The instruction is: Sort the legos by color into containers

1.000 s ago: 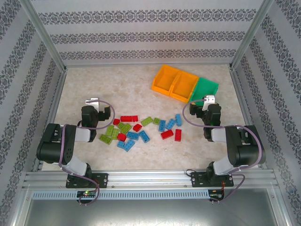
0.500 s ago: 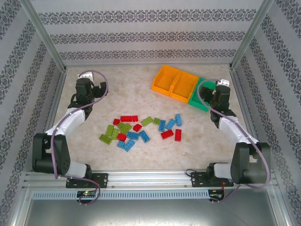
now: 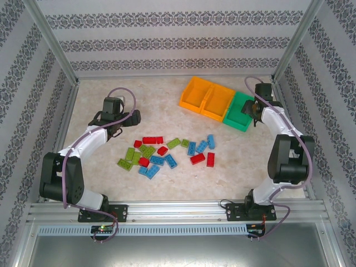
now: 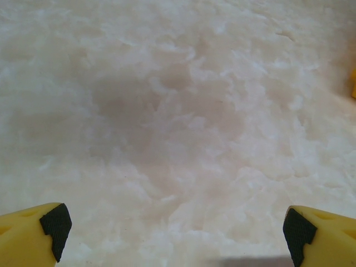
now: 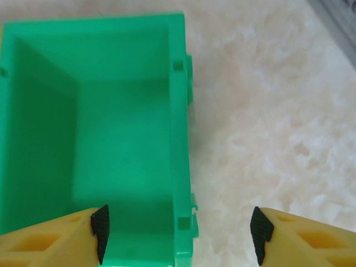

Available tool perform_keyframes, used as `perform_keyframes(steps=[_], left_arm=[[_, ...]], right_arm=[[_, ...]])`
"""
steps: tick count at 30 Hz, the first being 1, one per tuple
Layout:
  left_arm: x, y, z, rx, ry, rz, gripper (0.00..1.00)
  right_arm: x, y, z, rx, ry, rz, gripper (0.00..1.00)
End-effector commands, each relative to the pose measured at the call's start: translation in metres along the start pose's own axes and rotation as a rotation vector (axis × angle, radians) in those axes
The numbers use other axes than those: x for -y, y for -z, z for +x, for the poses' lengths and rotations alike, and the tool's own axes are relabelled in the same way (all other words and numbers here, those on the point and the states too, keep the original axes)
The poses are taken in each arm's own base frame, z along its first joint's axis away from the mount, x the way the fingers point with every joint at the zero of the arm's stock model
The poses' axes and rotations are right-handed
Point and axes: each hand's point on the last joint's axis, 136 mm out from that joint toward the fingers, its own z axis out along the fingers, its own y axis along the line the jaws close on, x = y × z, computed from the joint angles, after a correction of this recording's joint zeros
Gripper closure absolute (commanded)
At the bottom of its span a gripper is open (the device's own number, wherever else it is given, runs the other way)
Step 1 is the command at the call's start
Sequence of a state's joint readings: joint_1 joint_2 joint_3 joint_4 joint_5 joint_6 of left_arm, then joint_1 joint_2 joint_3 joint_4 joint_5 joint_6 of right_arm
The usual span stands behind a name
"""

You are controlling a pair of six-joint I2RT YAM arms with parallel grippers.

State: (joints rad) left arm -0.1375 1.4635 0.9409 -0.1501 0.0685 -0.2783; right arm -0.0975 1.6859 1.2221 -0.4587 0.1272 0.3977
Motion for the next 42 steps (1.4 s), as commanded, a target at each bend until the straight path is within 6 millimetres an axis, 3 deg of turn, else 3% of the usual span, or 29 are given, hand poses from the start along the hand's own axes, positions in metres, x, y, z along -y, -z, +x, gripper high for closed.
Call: perform_keyframes(steps=[1, 6, 10, 16, 22, 28, 35, 36, 40, 42], left_arm=[[0.009, 0.006, 0.004, -0.016, 0.021, 0.044, 0.0], [0.008, 0.004, 0.012, -0.022, 0.036, 0.05, 0.0], [0.007, 0.004, 0.016, -0.033, 0.036, 0.049, 0.0], [0.005, 0.007, 0.02, -0.03, 0.046, 0.046, 0.0], [0.006, 0.009, 0.022, -0.033, 0.055, 0.052, 0.0], [0.005, 0.014, 0.027, -0.039, 0.076, 0.049, 0.0], [0.027, 0.017, 0.047, -0.095, 0.045, 0.108, 0.0], [0.033, 0.017, 0.05, -0.103, 0.021, 0.117, 0.0], [0.053, 0.018, 0.064, -0.153, -0.059, 0.123, 0.0], [0.057, 0.019, 0.068, -0.163, -0.075, 0.117, 0.0]], right_arm=[[0.011, -0.007, 0.015, -0.088, -0.007, 0.061, 0.32], [0.01, -0.029, 0.025, -0.16, 0.022, 0.077, 0.43], [-0.002, -0.041, 0.028, -0.175, 0.056, 0.046, 0.63], [-0.036, -0.042, 0.028, -0.144, 0.196, 0.027, 0.86], [-0.083, -0.039, 0.03, -0.108, 0.316, -0.05, 0.94], [-0.121, -0.036, 0.048, -0.117, 0.418, -0.136, 0.95], [-0.128, -0.038, 0.059, -0.136, 0.46, -0.163, 0.93], [-0.128, -0.037, 0.059, -0.13, 0.46, -0.163, 0.88], [-0.125, -0.029, 0.053, -0.106, 0.431, -0.158, 0.45], [-0.126, -0.02, 0.051, -0.084, 0.417, -0.18, 0.38]])
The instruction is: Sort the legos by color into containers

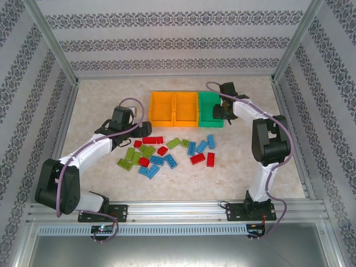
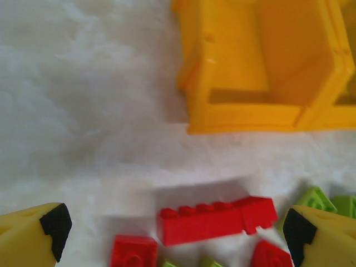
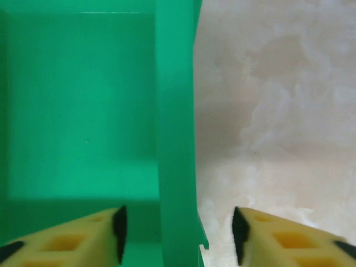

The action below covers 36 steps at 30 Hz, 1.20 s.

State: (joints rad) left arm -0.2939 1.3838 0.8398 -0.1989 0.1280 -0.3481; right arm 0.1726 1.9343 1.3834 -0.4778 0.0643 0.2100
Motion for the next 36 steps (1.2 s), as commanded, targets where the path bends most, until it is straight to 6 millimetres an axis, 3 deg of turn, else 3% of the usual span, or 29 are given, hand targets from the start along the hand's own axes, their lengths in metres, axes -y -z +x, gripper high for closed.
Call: perform_keyframes(steps=[1, 6, 10, 13, 15, 18, 20, 24, 36], left_arm=[[0.006, 0.001, 0.01, -0.047, -0.034, -0.021, 0.0], [0.014, 0.001, 0.011, -0.041, -0.037, -0.029, 0.0], [0.019, -0.001, 0.009, -0.038, -0.018, -0.024, 0.0], [0.018, -0.004, 0.01, -0.05, 0.005, -0.038, 0.0], [0.016, -0.003, 0.01, -0.046, 0.021, -0.048, 0.0], [0.014, -0.002, 0.009, -0.038, 0.033, -0.052, 0.0], [0.013, 0.001, 0.009, -0.033, 0.036, -0.059, 0.0], [0.008, 0.006, 0.013, -0.026, 0.04, -0.08, 0.0], [-0.005, 0.017, 0.016, -0.005, 0.026, -0.132, 0.0]], right_arm=[[0.0, 0.024, -0.009, 0.07, -0.014, -0.018, 0.32], [-0.009, 0.047, 0.008, 0.092, -0.005, -0.053, 0.3], [-0.035, 0.063, 0.035, 0.09, 0.058, -0.082, 0.3], [-0.064, 0.074, 0.055, 0.081, 0.115, -0.116, 0.29], [-0.098, 0.08, 0.069, 0.075, 0.182, -0.208, 0.28], [-0.148, 0.086, 0.092, 0.064, 0.393, -0.305, 0.29], [-0.166, 0.082, 0.104, 0.042, 0.534, -0.312, 0.31], [-0.181, 0.075, 0.12, -0.038, 0.671, -0.346, 0.36], [-0.2, 0.059, 0.15, -0.177, 0.866, -0.447, 0.37]])
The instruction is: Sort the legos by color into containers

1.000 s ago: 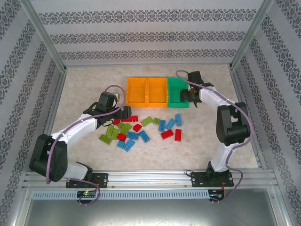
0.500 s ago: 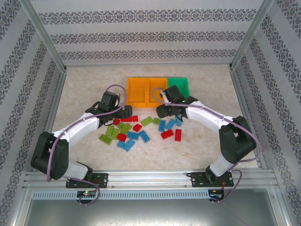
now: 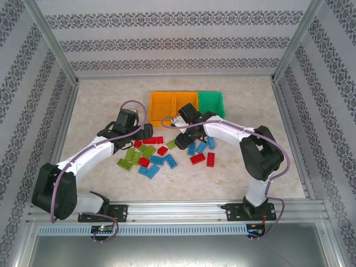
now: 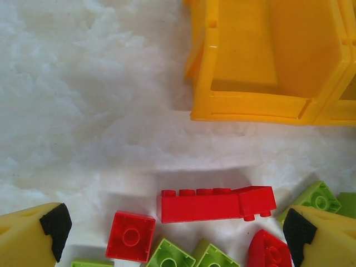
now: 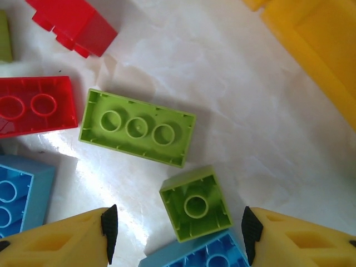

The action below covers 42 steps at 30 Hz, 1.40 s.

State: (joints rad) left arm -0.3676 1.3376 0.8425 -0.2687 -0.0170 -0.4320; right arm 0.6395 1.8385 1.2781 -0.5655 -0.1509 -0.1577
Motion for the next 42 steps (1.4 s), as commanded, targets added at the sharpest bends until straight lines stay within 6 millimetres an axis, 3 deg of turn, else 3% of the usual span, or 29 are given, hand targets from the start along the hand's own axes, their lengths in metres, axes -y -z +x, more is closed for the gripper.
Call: perform_keyframes(steps=[1, 9, 19, 29, 35, 42], left_arm=[[-0.007, 0.004, 0.01, -0.021, -0.003, -0.037, 0.0], [-0.009, 0.003, 0.012, -0.022, -0.002, -0.047, 0.0], [-0.012, 0.003, 0.014, -0.026, -0.003, -0.062, 0.0], [-0.014, 0.001, 0.018, -0.032, 0.007, -0.067, 0.0], [-0.016, 0.002, 0.018, -0.032, 0.004, -0.079, 0.0], [-0.021, 0.005, 0.022, -0.039, 0.002, -0.099, 0.0]], right_arm=[[-0.013, -0.007, 0.006, -0.054, 0.079, -0.051, 0.37], [0.001, -0.022, 0.017, -0.116, 0.088, 0.005, 0.36], [0.009, -0.033, 0.018, -0.145, 0.095, 0.035, 0.37], [0.012, -0.031, 0.007, -0.099, 0.066, 0.061, 0.62], [0.01, -0.017, -0.005, -0.044, 0.043, 0.058, 0.72], [0.023, 0.025, -0.051, 0.179, -0.098, -0.016, 0.73]])
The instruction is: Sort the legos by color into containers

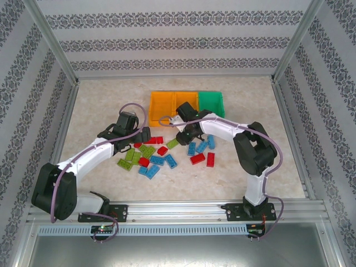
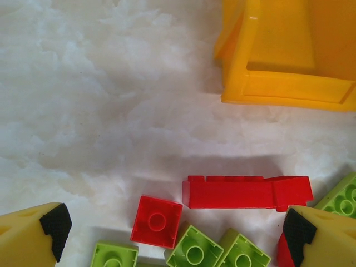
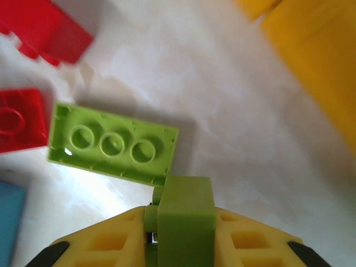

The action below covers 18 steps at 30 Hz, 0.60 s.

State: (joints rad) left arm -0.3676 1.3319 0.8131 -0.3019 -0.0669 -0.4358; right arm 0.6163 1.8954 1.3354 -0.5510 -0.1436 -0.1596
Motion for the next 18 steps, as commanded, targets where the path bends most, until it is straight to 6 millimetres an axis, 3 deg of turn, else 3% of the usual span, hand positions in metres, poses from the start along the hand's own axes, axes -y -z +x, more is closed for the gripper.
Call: perform_keyframes(steps=[1, 7, 18], left_arm=[[-0.006, 0.007, 0.008, -0.009, 0.005, -0.031, 0.0], [-0.013, 0.009, 0.014, -0.016, 0.032, -0.059, 0.0], [-0.034, 0.008, 0.042, -0.112, 0.092, -0.158, 0.0]], right_arm=[[0.014, 0.037, -0.046, 0.195, -0.123, -0.047, 0.73], [0.054, 0.045, -0.076, 0.264, -0.359, -0.04, 0.71], [0.097, 0.017, -0.09, 0.196, -0.585, 0.085, 0.68]])
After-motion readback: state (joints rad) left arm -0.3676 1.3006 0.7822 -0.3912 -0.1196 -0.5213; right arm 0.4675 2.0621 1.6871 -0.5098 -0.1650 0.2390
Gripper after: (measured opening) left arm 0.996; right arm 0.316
